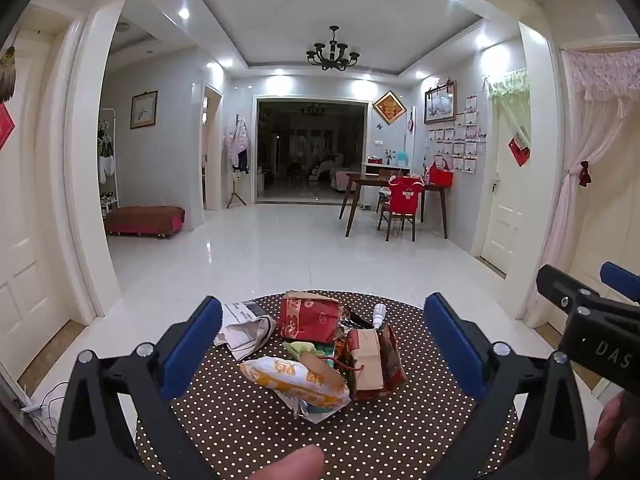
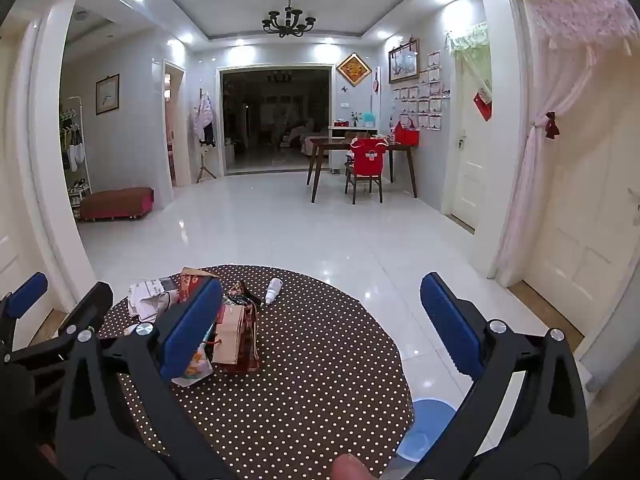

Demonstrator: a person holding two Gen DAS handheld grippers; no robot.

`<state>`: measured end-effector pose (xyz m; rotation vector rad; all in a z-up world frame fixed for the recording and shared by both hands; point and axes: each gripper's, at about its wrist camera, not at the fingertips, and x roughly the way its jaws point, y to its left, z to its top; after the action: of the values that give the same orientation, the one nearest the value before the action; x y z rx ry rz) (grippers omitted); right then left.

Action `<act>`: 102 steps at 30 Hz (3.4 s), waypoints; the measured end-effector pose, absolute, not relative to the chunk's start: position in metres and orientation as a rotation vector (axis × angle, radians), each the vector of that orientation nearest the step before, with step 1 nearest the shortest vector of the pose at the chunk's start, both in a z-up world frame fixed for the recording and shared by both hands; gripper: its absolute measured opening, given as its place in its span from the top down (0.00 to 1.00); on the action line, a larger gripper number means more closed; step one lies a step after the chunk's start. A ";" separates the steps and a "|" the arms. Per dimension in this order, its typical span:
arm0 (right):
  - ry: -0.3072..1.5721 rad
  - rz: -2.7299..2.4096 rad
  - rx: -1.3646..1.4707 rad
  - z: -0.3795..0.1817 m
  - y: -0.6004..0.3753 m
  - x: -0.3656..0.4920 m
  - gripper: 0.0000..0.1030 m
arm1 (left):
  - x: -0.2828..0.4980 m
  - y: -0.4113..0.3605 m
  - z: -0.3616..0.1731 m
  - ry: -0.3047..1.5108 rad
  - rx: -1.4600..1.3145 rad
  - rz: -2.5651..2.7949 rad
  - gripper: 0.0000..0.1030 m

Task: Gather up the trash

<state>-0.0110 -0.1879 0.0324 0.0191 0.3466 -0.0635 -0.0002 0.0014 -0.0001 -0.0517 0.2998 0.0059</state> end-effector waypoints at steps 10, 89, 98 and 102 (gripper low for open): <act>0.358 -0.070 0.021 0.032 -0.190 -0.010 0.06 | 0.011 -0.012 -0.006 0.330 -0.032 0.003 0.04; 0.633 0.048 0.010 -0.064 -0.171 0.086 0.06 | 0.053 0.035 -0.083 0.543 -0.048 0.100 0.04; 0.794 0.171 0.020 -0.121 -0.138 0.141 0.06 | 0.067 0.065 -0.113 0.617 -0.083 0.133 0.04; 0.828 0.216 0.028 -0.132 -0.130 0.158 0.06 | 0.074 0.068 -0.116 0.632 -0.102 0.123 0.04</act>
<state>0.1577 -0.1298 -0.1322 0.0281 0.8284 0.2157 0.0745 0.0681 -0.1155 -0.1022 0.6315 0.1233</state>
